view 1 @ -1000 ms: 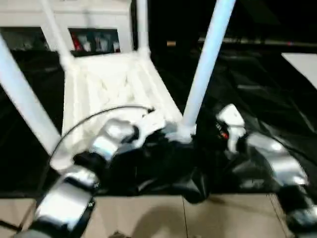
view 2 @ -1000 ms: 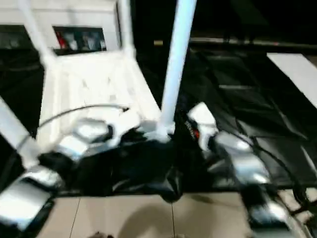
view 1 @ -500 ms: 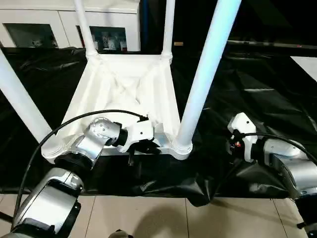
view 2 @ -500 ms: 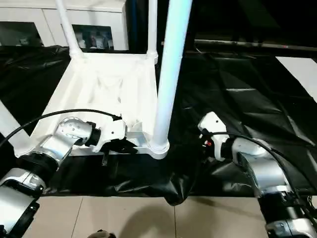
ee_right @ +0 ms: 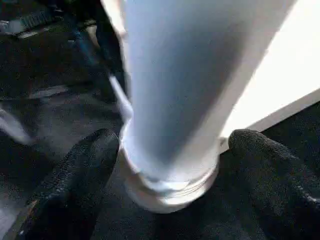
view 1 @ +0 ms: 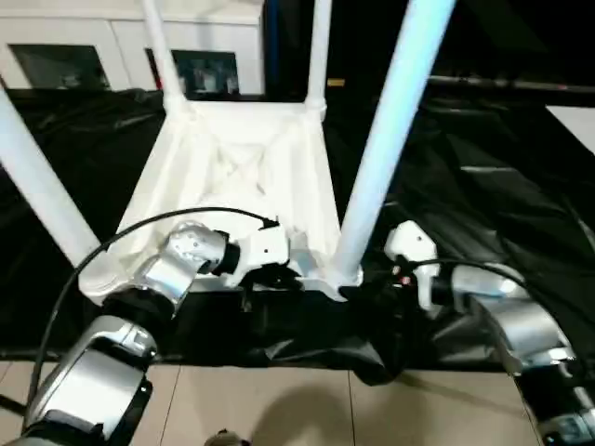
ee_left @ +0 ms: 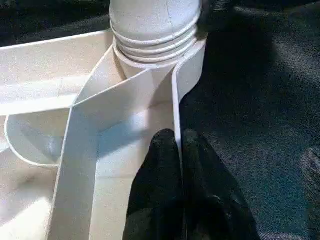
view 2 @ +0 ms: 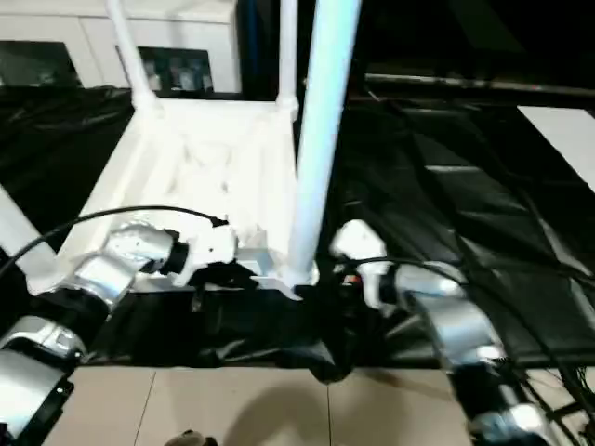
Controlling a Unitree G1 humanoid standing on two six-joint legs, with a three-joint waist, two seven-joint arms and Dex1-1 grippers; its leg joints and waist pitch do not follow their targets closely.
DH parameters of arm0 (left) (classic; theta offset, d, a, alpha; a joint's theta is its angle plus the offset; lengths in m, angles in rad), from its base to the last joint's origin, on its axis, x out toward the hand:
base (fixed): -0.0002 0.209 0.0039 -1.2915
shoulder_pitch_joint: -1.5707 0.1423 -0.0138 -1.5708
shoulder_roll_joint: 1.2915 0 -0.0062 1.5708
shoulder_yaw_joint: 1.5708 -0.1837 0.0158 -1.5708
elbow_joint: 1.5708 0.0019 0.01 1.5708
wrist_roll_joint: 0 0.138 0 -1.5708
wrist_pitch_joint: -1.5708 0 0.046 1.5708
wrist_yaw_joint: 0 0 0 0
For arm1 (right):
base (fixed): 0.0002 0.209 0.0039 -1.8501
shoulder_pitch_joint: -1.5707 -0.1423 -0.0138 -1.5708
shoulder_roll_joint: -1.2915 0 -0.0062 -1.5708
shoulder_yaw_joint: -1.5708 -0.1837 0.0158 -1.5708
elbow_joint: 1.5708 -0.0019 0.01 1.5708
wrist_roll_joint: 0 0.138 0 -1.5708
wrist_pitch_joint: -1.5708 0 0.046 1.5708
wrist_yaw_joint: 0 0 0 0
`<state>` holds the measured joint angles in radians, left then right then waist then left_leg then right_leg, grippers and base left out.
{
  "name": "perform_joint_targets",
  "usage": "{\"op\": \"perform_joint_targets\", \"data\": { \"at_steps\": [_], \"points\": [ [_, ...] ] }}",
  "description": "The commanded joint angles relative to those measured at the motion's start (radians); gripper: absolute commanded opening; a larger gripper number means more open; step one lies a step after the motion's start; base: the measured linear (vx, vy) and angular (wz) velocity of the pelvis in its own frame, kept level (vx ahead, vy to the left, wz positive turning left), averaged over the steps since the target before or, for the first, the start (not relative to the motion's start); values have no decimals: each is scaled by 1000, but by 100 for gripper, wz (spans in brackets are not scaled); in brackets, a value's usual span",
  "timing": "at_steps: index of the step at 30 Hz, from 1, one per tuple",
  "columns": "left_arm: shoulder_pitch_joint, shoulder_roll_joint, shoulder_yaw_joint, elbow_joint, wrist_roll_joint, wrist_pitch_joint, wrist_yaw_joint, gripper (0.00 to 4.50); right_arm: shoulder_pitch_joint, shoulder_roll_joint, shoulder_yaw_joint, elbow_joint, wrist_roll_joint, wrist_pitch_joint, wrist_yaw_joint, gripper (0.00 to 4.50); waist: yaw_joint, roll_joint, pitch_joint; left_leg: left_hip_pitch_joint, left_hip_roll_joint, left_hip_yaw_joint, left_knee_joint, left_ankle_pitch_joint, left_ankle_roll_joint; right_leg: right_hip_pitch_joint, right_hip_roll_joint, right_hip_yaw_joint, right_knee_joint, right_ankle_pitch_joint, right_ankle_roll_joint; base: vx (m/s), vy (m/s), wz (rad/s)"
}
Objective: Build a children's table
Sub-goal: Rotate leg to tighten
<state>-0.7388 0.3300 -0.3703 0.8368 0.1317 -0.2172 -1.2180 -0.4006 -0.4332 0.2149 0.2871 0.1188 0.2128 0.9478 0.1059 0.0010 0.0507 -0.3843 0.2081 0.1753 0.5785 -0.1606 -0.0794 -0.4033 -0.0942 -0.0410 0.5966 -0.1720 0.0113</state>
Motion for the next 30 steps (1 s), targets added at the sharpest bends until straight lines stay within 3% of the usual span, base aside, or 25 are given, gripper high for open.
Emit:
{"op": "perform_joint_targets", "data": {
  "at_steps": [1, 8, 21, 30],
  "points": [
    [18, -19, -48, -10, 31, -5, -6, 0, -19, 5, 5, 17, -10, -12, -15, 393, -6, 3, -71, 23, 17, 5, -66, -242, 17, 46, -35, 24, -54, -114, -244, 0, 0, 0],
    [19, -25, -48, -3, 39, -7, 4, 0, -41, 28, 4, 65, -10, -28, -11, 393, -2, 1, -72, 24, 18, 6, -65, -242, 20, 46, -36, 24, -53, -116, -244, 0, 0, 0],
    [13, -18, -41, 13, 50, -9, 17, 0, -52, 32, 23, 109, -35, -65, 10, 284, 0, -1, -71, 22, 17, 5, -65, -243, 22, 47, -36, 24, -54, -139, -234, 0, 0, 0],
    [12, -19, -35, 16, 52, -4, 28, 0, -56, 59, 2, 141, -12, -68, -10, 273, -1, 2, -70, 23, 17, 4, -67, -273, 13, 44, -37, 24, -57, -171, -232, 0, 0, 0]
  ]
}}
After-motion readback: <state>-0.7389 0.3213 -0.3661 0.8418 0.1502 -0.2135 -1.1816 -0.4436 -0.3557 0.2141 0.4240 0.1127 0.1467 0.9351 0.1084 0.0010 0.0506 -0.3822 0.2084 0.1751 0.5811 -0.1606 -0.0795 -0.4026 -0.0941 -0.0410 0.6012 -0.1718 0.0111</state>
